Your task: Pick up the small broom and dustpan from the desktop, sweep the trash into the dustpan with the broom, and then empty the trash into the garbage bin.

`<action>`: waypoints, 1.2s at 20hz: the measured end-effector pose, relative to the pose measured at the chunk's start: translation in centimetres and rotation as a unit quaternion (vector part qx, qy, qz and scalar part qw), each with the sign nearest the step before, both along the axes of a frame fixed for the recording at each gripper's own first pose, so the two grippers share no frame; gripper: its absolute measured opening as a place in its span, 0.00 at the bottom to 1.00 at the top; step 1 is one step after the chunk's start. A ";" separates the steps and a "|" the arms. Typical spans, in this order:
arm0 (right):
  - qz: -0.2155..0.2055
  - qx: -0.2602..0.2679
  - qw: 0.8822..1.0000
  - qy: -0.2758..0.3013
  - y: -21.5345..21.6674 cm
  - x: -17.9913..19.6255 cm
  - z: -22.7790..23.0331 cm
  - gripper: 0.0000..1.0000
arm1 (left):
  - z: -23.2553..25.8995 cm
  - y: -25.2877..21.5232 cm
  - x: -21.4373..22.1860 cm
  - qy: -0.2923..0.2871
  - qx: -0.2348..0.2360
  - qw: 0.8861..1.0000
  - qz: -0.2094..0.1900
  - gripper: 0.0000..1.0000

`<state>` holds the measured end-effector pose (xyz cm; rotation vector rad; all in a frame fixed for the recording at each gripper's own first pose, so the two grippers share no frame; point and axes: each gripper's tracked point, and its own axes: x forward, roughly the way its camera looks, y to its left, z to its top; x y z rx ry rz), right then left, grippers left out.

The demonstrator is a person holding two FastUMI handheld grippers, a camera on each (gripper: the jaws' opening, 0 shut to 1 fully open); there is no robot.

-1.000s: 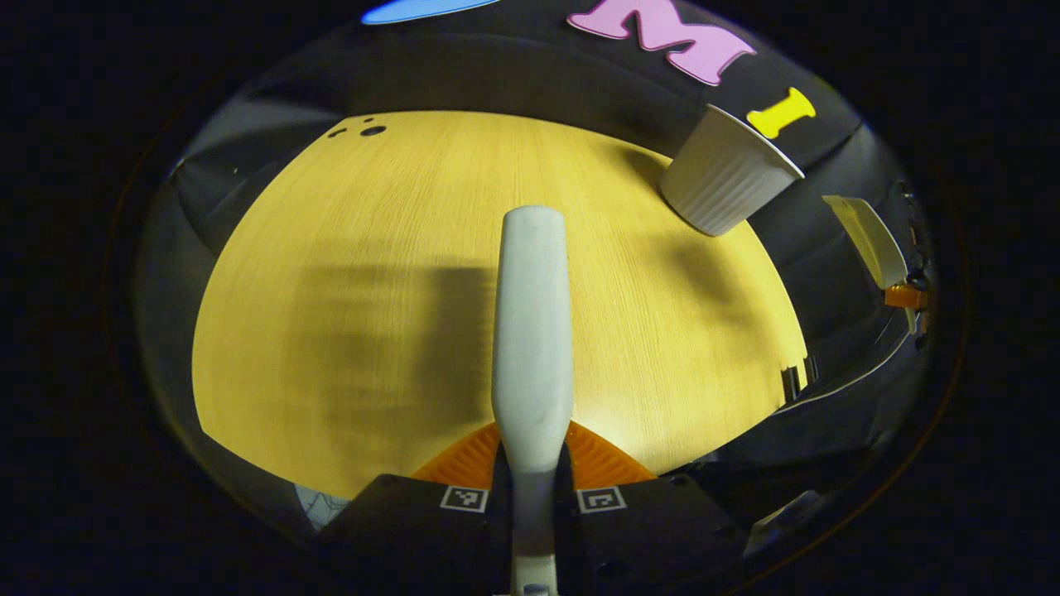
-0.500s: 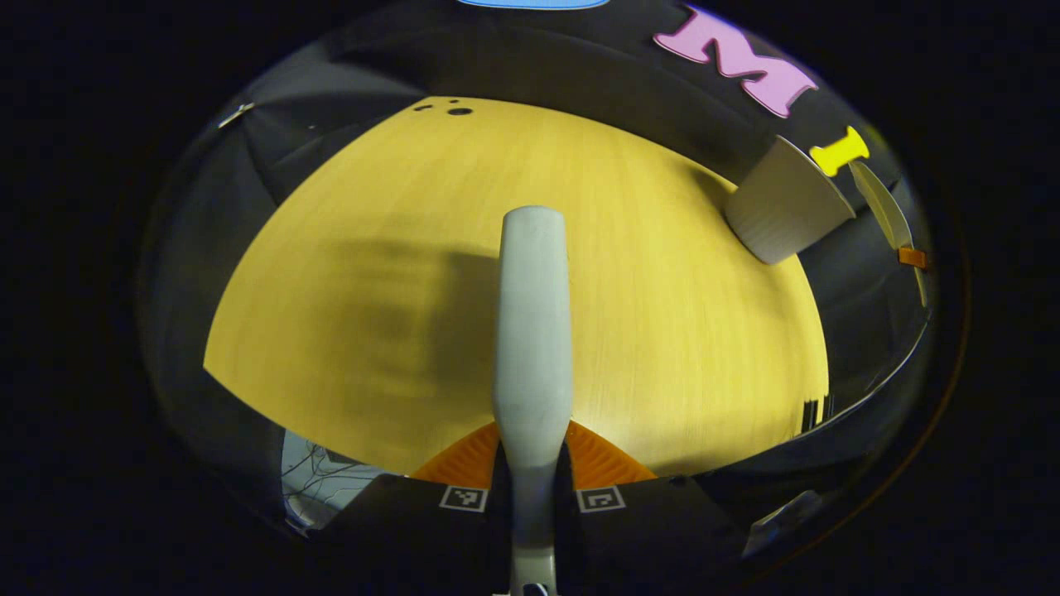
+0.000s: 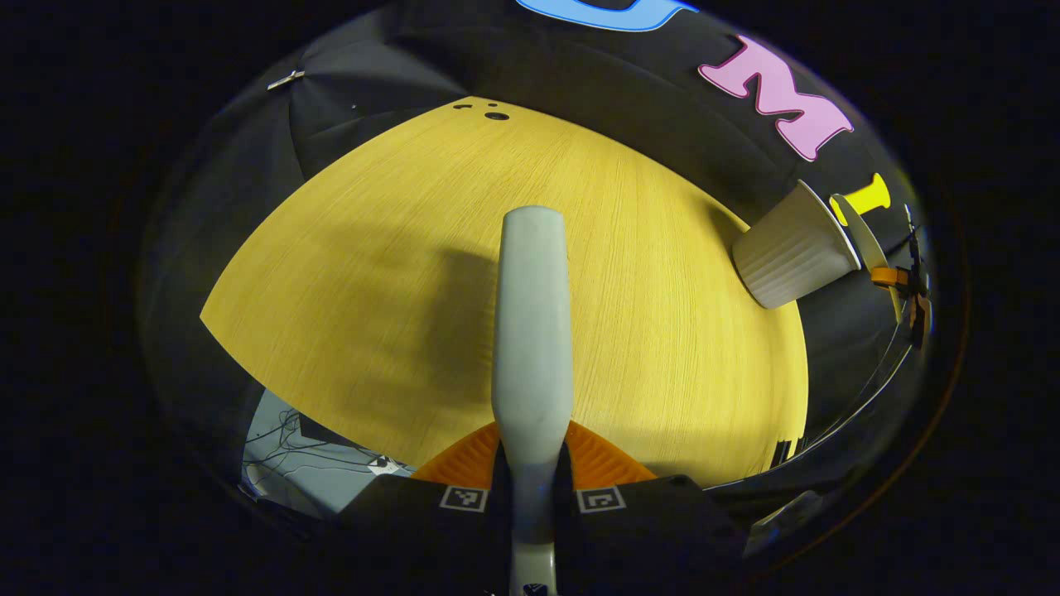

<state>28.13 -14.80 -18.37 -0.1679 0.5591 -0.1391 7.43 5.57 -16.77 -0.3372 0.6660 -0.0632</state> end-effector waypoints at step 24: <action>0.021 -0.549 0.835 -0.026 -4.1 4.1 4.9 0.35 | 0.0 0.3 -0.8 0.013 0.033 0.999 0.010 0.25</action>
